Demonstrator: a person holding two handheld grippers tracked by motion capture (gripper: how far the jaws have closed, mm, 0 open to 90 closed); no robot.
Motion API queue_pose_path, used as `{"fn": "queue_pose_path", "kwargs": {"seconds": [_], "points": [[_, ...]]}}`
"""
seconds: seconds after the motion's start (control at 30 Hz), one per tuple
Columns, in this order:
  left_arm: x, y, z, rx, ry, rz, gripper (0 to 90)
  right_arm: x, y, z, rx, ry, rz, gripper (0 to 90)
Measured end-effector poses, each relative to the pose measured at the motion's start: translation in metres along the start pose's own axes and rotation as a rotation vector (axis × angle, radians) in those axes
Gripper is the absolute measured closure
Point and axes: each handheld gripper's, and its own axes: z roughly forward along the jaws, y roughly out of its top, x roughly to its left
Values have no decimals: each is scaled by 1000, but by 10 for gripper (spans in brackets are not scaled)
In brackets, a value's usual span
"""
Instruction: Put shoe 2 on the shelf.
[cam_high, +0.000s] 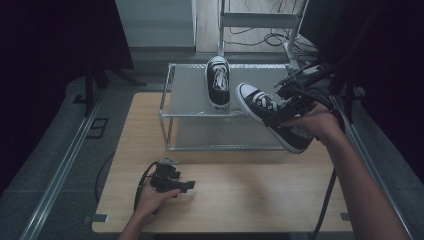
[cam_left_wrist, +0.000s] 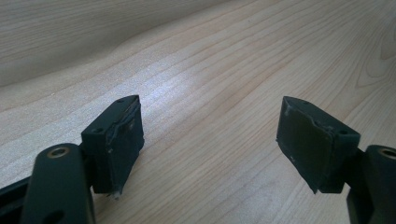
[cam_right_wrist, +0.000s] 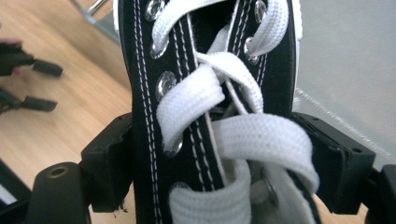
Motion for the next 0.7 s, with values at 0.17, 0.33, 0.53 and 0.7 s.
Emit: {"fn": "queue_pose_path", "kwargs": {"seconds": [0.17,0.33,0.53,0.7], "points": [[0,0,1,2,2,1,234,-9,12,4,11,-18,43,195],[1,0,1,4,1,2,235,-14,25,9,29,-42,78,195],[0,0,2,4,0,3,235,-18,40,17,42,-61,116,195],[0,0,2,1,-1,0,236,-22,53,20,52,-84,151,195]]}}
